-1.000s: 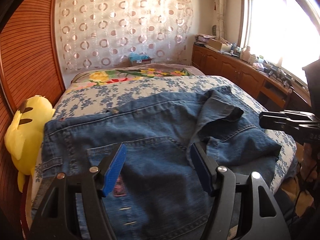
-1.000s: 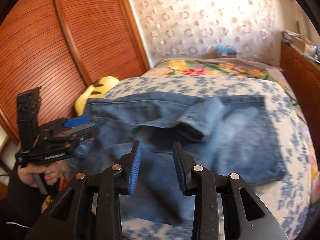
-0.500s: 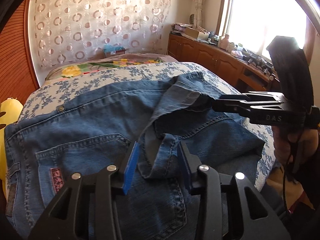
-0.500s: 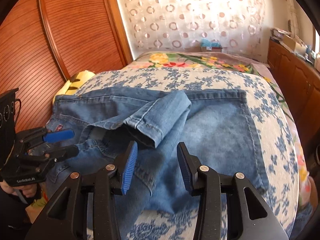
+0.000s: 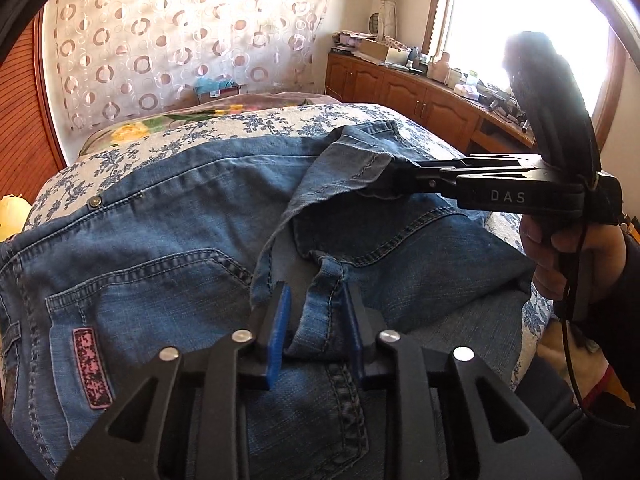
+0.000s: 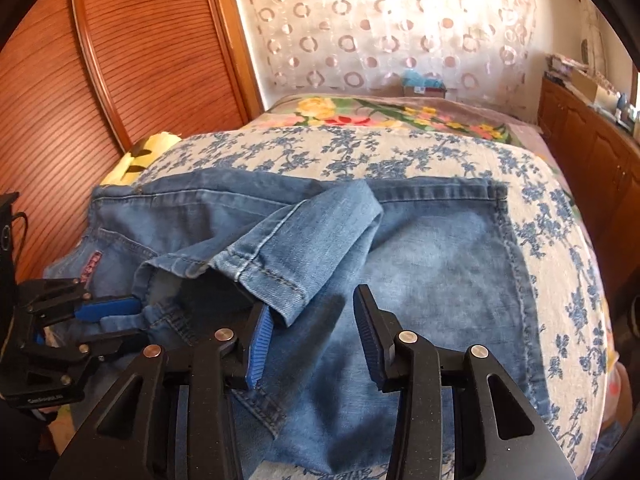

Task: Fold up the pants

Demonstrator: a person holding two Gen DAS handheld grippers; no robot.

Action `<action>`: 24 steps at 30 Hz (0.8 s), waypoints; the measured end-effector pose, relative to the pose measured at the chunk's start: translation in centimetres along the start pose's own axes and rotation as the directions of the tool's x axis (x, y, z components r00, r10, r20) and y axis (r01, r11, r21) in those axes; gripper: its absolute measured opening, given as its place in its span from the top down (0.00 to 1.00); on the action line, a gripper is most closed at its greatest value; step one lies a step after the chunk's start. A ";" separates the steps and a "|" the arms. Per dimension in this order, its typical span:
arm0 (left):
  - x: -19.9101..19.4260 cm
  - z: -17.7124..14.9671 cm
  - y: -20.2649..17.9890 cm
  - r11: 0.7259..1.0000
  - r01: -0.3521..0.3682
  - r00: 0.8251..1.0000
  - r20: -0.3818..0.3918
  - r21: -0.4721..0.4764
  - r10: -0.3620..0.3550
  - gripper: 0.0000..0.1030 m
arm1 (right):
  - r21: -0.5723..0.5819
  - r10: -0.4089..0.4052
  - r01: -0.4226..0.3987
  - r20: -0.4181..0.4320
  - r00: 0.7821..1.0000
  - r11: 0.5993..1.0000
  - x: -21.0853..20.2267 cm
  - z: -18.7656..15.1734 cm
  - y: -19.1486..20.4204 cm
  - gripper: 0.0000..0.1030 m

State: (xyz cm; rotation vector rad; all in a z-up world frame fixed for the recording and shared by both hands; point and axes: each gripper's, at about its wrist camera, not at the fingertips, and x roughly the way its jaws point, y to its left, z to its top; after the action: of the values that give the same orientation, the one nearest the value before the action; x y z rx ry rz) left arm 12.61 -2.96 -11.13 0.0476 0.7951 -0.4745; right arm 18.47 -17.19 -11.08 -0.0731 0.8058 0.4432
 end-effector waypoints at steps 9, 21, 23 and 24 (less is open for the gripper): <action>-3.6 0.0 -1.0 1.000 0.007 0.996 0.088 0.007 -0.008 0.93 | -0.058 0.052 -0.050 0.034 0.998 0.997 -1.1 1.3 1.3 0.95; -12.9 -1.4 2.7 0.997 -0.048 0.965 0.254 -0.061 0.062 0.95 | -0.146 0.143 -0.127 0.110 0.983 0.981 -2.7 8.3 6.7 0.98; -13.9 -2.2 4.0 0.994 -0.066 0.962 0.259 -0.085 0.086 0.95 | -0.164 0.165 -0.147 0.104 0.981 0.975 -2.1 9.3 8.2 0.98; -14.0 -2.5 4.5 0.993 -0.072 0.961 0.258 -0.095 0.094 0.95 | -0.177 0.178 -0.159 0.098 0.979 0.971 -1.6 9.8 9.2 0.98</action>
State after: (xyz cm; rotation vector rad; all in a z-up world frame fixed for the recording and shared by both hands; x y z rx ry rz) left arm 4.35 7.07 -3.75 -0.0595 0.5493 -0.3579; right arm 20.41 -7.19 -2.13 -0.1361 0.6636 0.6708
